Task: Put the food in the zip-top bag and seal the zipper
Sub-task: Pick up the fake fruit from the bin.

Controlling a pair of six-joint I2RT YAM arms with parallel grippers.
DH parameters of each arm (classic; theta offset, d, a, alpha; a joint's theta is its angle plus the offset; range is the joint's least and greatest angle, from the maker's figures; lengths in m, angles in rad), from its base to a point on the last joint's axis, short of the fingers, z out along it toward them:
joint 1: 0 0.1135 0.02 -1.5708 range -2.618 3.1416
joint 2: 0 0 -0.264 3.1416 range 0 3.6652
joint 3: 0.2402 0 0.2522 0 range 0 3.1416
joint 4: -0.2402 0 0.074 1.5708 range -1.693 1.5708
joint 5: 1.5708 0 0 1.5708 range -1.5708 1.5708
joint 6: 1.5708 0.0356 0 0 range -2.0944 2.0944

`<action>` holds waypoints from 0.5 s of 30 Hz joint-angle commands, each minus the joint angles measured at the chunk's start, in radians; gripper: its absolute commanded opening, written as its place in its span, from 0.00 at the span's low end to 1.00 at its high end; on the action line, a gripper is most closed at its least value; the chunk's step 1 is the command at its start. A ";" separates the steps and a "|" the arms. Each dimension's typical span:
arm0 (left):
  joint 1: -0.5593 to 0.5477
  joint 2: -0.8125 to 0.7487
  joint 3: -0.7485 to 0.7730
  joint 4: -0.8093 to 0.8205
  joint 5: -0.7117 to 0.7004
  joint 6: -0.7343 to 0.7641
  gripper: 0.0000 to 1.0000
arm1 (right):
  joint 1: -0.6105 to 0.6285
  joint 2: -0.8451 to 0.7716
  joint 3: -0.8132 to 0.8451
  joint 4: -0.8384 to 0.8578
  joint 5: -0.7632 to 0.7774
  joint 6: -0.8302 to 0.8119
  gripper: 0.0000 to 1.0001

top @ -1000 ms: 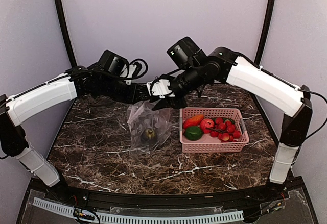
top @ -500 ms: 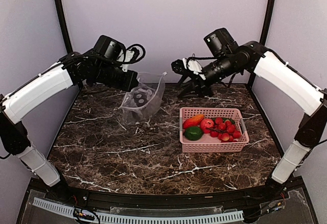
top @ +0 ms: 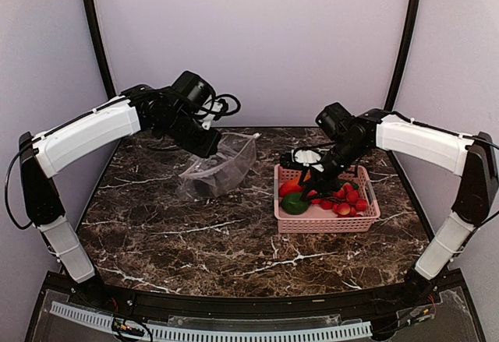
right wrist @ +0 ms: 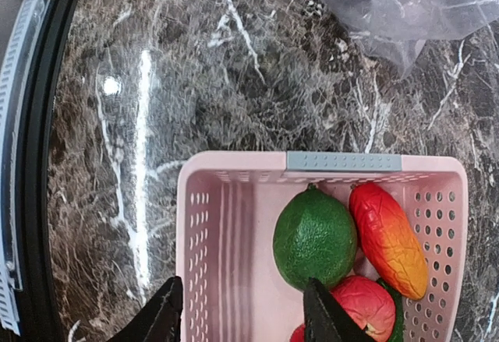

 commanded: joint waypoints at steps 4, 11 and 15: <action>0.004 -0.069 0.001 0.042 0.024 -0.041 0.01 | -0.011 0.050 -0.077 0.123 0.120 0.076 0.64; 0.005 -0.131 -0.046 0.098 0.041 -0.104 0.01 | -0.012 0.117 -0.088 0.167 0.181 0.124 0.66; 0.004 -0.167 -0.080 0.111 0.026 -0.127 0.01 | -0.012 0.136 -0.098 0.196 0.208 0.138 0.67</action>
